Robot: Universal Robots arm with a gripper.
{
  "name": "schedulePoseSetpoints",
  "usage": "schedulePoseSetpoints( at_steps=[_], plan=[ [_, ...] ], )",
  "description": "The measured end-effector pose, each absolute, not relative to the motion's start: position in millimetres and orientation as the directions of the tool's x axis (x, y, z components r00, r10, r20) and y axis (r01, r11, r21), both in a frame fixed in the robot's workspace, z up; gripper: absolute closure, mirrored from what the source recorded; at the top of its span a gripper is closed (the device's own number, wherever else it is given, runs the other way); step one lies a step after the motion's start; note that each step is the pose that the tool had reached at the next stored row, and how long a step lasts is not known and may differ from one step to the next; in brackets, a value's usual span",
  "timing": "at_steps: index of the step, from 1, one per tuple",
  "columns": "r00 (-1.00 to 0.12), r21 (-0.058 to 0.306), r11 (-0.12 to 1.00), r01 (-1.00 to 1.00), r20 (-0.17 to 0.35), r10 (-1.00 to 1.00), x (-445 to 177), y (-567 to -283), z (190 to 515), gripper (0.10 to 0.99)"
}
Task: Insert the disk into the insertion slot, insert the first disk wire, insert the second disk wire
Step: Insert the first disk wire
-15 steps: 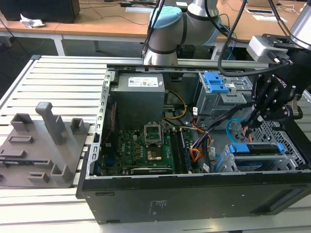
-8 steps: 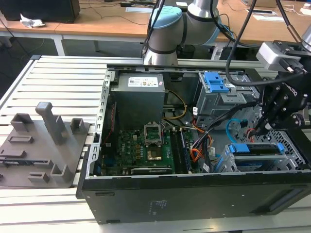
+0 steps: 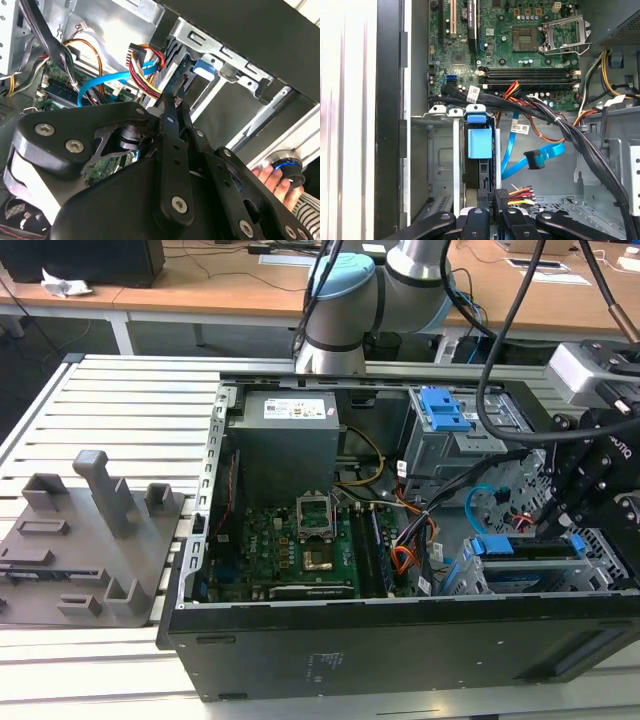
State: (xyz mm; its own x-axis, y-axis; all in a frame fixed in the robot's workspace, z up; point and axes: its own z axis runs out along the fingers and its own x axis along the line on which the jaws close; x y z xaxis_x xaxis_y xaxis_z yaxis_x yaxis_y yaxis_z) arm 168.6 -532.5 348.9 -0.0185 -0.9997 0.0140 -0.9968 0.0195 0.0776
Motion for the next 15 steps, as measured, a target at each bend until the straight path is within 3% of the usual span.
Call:
schedulePoseSetpoints(
  at_steps=[15],
  plan=[
    [-0.018, 0.078, 0.019, -0.997, 0.014, -1.0, 172.6, -534.4, 340.9, 0.922]
  ],
)
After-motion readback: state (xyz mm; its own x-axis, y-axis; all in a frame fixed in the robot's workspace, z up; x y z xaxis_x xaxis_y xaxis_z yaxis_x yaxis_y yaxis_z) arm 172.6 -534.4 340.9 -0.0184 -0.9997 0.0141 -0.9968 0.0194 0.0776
